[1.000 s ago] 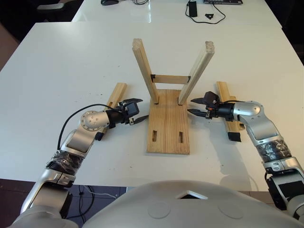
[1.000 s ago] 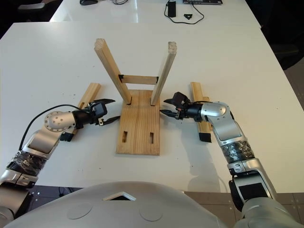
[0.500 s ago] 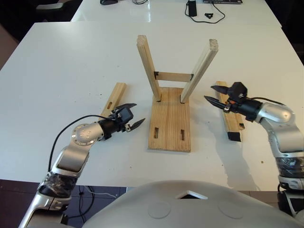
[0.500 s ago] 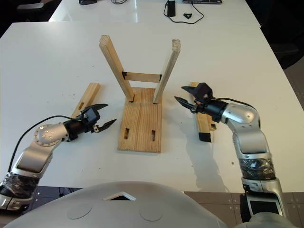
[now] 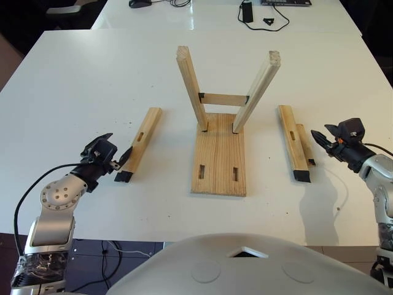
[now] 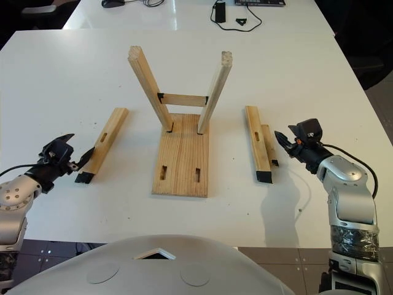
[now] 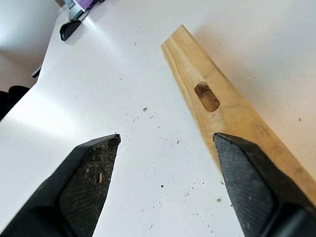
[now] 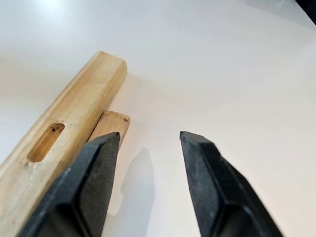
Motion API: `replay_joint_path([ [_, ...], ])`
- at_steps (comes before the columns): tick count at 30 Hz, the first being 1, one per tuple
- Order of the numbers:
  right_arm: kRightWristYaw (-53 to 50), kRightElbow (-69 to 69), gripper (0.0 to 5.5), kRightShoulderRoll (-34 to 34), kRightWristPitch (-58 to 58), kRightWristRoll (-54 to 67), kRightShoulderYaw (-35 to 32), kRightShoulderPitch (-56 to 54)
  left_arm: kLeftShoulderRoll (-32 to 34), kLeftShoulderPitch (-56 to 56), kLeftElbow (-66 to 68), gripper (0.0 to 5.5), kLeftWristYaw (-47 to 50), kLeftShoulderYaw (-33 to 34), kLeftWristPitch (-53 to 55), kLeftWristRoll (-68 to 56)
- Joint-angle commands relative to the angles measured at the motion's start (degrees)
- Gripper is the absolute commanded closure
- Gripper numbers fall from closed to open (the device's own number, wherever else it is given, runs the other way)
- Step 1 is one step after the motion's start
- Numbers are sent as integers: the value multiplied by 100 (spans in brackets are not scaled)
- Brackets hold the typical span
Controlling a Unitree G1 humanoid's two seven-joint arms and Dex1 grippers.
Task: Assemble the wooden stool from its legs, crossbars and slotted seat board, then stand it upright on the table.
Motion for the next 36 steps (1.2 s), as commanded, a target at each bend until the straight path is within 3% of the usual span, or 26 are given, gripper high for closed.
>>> replay_joint_path([
  [1,-177,7,327,65,356,-22,61,-37,-28,16,306,199,-37,31,-34,-4],
  [15,-149,-380,327,256,757,58,416,296,-207,79,48,199,-141,-518,-28,-33],
  [30,267,-67,327,-140,570,-132,892,701,-236,148,-130,199,-157,-792,32,-22],
  [36,364,765,409,-301,220,-267,894,376,-19,-37,155,198,-229,-694,-76,14],
])
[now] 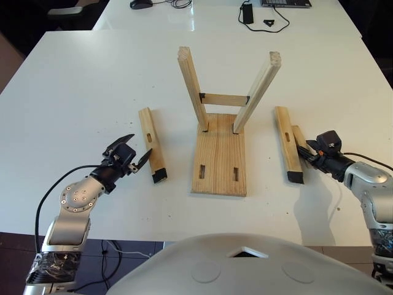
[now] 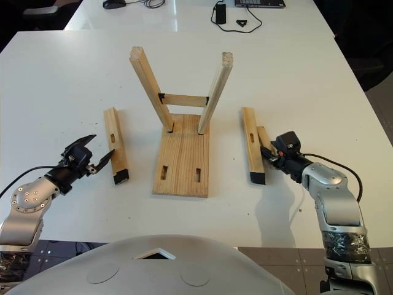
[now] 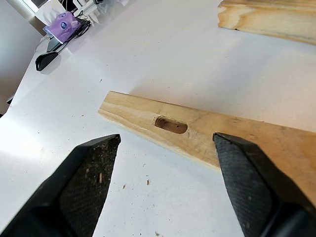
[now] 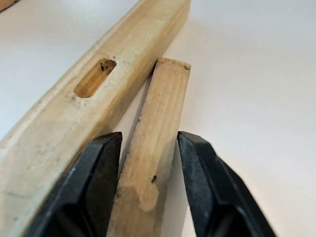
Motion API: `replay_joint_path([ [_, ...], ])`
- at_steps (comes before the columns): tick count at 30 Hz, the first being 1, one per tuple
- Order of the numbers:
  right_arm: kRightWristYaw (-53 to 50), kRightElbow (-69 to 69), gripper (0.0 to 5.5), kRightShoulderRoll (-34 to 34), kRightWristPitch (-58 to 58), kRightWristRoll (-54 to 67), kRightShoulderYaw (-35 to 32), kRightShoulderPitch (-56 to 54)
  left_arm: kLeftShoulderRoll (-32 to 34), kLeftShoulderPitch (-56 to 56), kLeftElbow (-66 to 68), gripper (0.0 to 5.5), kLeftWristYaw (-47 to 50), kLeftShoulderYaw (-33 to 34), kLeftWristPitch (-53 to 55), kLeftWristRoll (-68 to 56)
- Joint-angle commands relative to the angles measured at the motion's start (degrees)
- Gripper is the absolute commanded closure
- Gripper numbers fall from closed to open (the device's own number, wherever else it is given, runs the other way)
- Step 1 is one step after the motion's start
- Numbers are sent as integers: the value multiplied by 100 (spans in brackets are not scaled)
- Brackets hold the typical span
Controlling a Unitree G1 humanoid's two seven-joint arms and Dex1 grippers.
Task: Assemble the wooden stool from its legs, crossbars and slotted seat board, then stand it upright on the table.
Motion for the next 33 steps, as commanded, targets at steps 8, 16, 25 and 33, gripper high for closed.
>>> replay_joint_path([
  [8,-196,1061,420,-145,-286,60,-437,-1211,428,-428,-165,198,-699,556,641,-802],
  [16,106,282,420,78,-17,1777,-1500,-2857,986,-1572,-2158,198,-891,1459,2628,-3066],
  [25,-15,-1304,420,534,1349,5752,-1621,-4664,393,-4499,-2878,198,585,830,3964,-5162],
  [33,417,-1610,420,794,1589,6257,-583,-4678,161,-5118,-2313,118,340,840,4577,-7331],
])
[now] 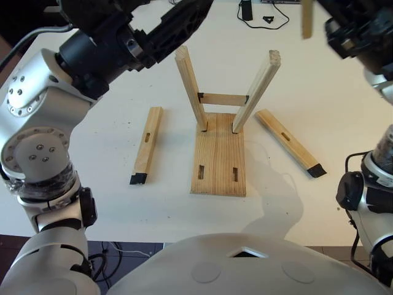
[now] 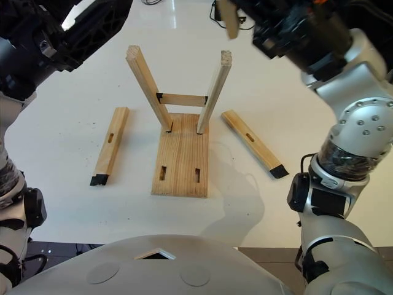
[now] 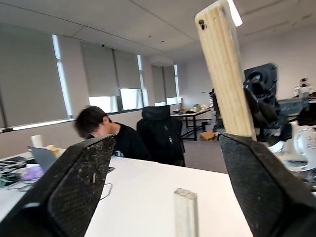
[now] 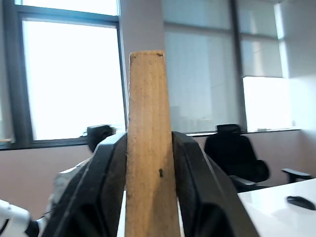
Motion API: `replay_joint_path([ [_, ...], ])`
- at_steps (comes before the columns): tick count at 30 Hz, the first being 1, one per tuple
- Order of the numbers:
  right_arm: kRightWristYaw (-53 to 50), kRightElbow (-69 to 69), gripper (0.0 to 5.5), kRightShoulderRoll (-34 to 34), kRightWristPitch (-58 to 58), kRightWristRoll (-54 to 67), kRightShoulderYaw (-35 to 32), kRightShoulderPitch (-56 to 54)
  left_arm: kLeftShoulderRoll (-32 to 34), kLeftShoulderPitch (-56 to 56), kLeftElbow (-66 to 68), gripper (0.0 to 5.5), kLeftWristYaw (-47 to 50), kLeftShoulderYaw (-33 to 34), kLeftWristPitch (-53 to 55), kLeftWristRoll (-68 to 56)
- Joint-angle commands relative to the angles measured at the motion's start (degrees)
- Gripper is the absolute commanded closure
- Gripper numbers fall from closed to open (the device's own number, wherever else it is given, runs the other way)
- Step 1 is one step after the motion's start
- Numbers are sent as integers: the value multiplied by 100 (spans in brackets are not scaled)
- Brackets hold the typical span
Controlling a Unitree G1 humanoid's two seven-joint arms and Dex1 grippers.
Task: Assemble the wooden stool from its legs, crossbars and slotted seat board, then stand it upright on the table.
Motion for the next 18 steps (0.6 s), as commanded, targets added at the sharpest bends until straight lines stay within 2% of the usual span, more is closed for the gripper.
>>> replay_joint_path([
  [1,218,-131,420,-85,47,74,203,85,175,63,36,102,-261,45,339,-798],
  [12,1448,-135,420,-442,-31,-517,845,451,130,-115,4,97,-280,-557,666,-1458],
  [18,1780,-2,420,-487,-186,-976,995,584,280,15,-163,199,-621,-629,692,-1380],
])
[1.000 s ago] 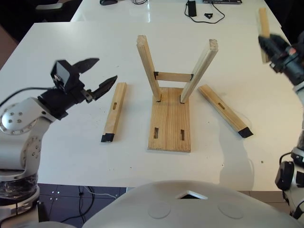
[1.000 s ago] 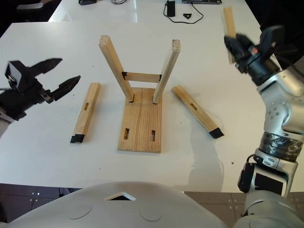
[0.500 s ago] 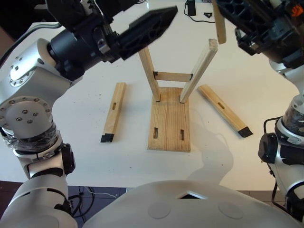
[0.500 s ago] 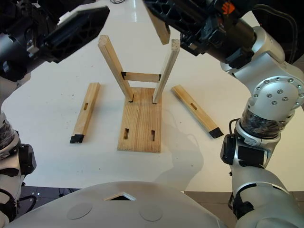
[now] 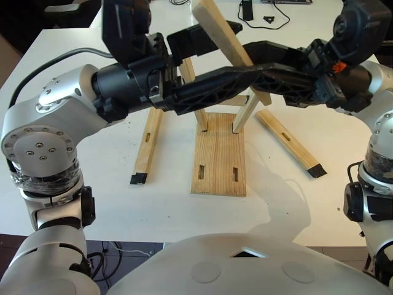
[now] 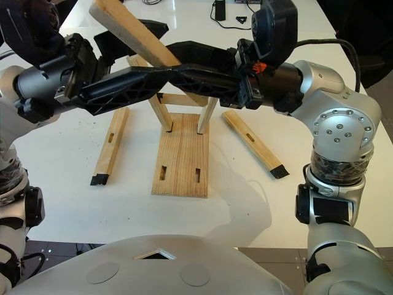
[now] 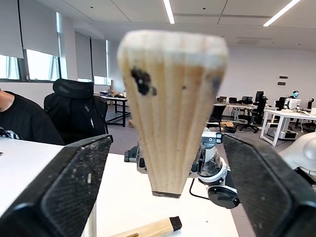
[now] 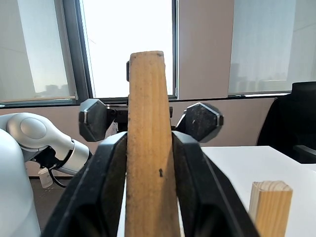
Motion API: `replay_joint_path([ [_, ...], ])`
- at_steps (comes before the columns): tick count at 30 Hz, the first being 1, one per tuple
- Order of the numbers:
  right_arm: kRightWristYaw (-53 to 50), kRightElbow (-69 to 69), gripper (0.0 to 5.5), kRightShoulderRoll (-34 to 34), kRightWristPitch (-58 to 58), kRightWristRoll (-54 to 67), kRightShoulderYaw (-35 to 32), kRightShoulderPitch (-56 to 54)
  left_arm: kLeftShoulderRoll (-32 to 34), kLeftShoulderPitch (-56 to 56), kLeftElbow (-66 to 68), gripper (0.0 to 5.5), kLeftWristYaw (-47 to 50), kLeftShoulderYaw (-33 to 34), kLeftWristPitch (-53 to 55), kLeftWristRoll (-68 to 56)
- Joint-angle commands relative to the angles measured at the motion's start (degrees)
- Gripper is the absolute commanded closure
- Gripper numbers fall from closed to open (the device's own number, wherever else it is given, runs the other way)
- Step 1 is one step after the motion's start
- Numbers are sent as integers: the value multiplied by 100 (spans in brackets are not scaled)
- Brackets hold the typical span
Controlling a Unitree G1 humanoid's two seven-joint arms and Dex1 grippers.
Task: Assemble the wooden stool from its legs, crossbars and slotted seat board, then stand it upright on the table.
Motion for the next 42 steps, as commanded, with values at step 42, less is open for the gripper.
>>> replay_joint_path([
  [42,668,-571,305,-787,-636,-1229,-449,1454,1668,3798,43,421,-2820,2153,-1165,3364],
])
